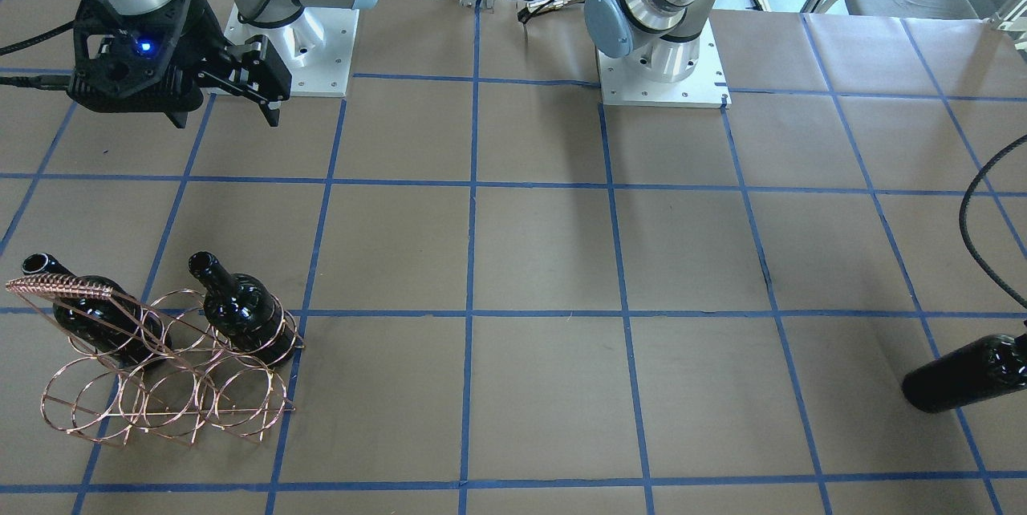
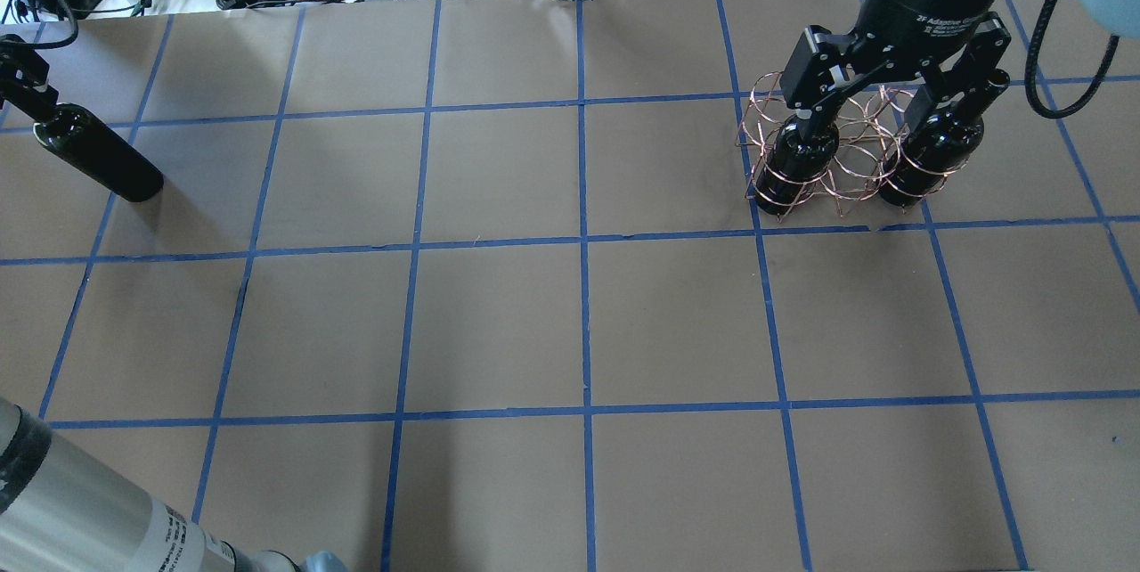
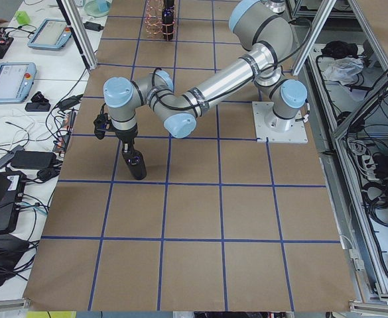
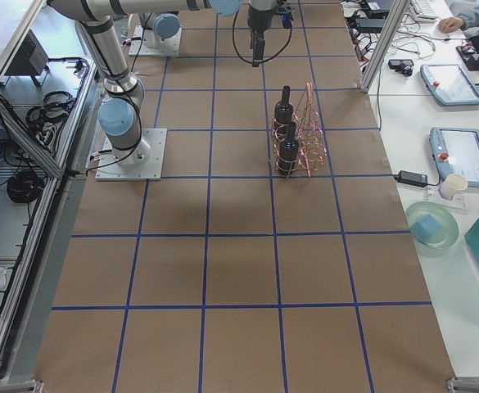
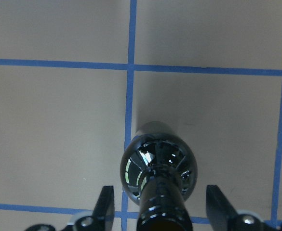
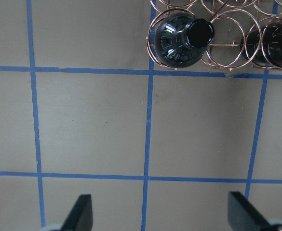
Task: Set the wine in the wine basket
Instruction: 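Lower the left gripper around the bottle neck and close it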
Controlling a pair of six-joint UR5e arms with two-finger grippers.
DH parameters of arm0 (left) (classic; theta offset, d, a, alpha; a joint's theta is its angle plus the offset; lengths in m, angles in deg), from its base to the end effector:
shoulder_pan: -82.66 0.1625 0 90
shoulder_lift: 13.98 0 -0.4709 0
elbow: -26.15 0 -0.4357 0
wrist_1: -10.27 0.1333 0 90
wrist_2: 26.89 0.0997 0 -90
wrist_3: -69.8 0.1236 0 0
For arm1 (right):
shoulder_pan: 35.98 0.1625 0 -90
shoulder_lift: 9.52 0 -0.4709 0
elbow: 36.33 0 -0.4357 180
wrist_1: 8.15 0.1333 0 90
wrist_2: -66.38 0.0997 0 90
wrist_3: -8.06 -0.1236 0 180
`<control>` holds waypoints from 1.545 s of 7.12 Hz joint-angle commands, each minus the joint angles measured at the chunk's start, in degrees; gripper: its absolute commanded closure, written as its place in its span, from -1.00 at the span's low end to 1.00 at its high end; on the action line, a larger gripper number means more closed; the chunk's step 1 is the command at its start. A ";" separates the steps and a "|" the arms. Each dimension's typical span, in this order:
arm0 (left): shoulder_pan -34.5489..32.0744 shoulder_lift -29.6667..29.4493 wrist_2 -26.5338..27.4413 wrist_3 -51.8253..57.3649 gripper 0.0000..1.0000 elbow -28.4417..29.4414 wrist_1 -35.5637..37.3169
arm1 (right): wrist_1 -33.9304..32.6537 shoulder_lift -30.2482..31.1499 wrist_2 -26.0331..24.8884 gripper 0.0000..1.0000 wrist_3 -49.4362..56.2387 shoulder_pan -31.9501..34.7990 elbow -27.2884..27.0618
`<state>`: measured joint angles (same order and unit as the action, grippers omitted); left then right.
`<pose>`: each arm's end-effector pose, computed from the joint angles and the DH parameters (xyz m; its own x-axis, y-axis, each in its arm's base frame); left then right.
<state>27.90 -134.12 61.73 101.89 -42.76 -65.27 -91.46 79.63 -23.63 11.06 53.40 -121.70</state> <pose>0.3374 -0.7138 0.3876 -0.9980 -0.0552 -0.0298 -0.0522 0.9943 -0.0926 0.1275 -0.5364 0.5336 -0.9991 -0.0415 -0.0025 -0.0415 0.9978 0.0507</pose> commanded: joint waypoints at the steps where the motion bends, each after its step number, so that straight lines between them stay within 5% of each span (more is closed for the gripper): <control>1: 0.00 0.00 -0.02 0.08 -0.17 -0.17 0.04 | -3.87 0.14 -0.33 -1.00 -0.35 0.09 -0.15; 3: 0.00 -0.09 -0.20 0.08 0.03 -0.08 0.22 | -3.96 0.58 0.10 -1.00 -1.84 0.18 -0.06; 7: 0.00 -0.09 -0.55 0.25 -0.02 -0.08 1.62 | -8.50 0.14 -0.16 -0.87 -1.67 0.44 -0.85; 10: 0.00 -0.18 -2.12 0.34 0.03 -0.17 1.89 | -10.90 -0.03 0.45 -1.00 -2.20 0.44 -0.77; 11: 0.00 -0.18 -2.22 0.86 0.44 -0.17 1.97 | -11.08 -0.12 0.37 -1.00 -2.20 0.44 -0.76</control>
<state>27.90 -134.29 59.94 102.35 -42.91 -63.35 -102.07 79.62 -23.26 8.96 53.84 -122.51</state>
